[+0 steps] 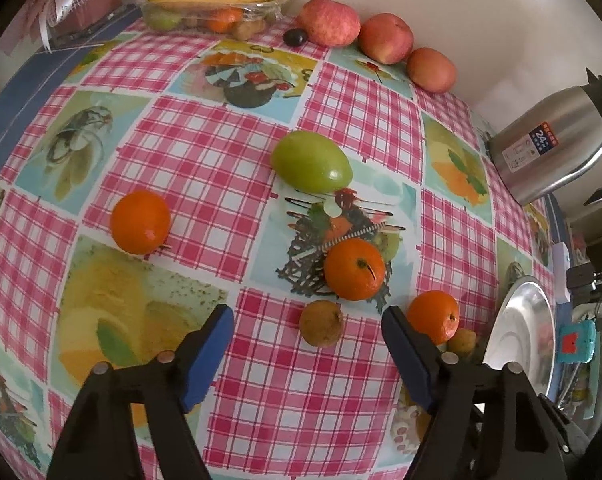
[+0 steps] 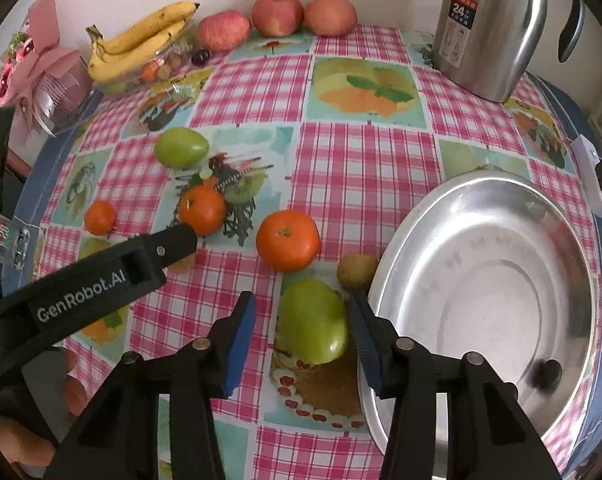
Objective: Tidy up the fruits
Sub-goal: 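Grasp the green pear with the right gripper while the left grasps the brown kiwi, then carry the green pear and brown kiwi over the steel bowl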
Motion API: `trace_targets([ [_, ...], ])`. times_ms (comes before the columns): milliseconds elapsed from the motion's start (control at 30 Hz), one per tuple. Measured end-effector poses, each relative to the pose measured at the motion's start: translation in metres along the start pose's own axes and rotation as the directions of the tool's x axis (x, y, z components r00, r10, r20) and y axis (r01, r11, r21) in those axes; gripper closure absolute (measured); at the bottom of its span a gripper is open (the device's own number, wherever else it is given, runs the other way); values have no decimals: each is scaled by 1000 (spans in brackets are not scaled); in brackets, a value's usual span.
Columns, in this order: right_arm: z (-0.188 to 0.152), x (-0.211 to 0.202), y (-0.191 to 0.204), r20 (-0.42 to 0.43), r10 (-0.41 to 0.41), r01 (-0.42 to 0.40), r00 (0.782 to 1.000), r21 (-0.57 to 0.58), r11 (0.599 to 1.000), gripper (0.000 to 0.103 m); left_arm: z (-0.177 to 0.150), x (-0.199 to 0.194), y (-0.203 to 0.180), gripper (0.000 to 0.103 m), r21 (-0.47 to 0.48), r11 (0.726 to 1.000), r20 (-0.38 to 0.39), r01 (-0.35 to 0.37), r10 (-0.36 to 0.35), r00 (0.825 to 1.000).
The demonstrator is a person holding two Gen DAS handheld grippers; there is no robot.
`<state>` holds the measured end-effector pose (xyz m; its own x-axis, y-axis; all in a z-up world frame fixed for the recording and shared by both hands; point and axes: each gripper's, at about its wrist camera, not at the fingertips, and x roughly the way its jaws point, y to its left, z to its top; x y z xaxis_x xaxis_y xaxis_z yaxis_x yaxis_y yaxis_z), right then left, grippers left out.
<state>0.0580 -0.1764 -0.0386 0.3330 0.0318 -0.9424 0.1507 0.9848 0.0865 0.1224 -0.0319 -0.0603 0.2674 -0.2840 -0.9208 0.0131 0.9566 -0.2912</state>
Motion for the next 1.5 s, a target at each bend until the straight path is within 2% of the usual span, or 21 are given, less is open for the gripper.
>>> trace_targets([
  [200,-2,4,4,-9,-34,33,999,-20,999,57,-1,5,-2,34,16,1000,-1,7,-7,1000],
  [300,-3,6,10,-15,-84,83,996,-62,995,57,-2,9,-6,41,25,1000,-10,7,-7,1000],
  [367,-3,8,13,-18,-118,116,993,-87,989,58,-2,10,-6,50,29,1000,-14,4,-4,1000],
  [467,-4,8,13,-20,-145,142,989,-104,984,63,-2,11,-5,56,24,1000,-18,7,-7,1000],
  [500,-5,8,12,-19,-145,142,989,-105,984,63,-2,11,-5,57,24,1000,-17,7,-7,1000],
  [667,-5,8,12,-15,-141,139,990,-101,985,63,-3,11,-7,75,29,999,-20,20,-19,1000],
  [933,-5,7,9,-16,-117,116,993,-77,990,63,0,7,-9,76,30,999,-13,34,-33,999],
  [1067,-4,5,7,-18,-8,8,1000,-24,1000,63,1,-4,-6,76,27,999,13,37,-38,999],
  [1233,0,-9,11,20,59,-58,998,-14,998,63,5,-19,-5,76,19,999,50,49,-50,997],
  [1500,3,-37,4,98,68,-70,993,12,997,63,9,-51,-11,76,38,997,131,64,-69,989],
])
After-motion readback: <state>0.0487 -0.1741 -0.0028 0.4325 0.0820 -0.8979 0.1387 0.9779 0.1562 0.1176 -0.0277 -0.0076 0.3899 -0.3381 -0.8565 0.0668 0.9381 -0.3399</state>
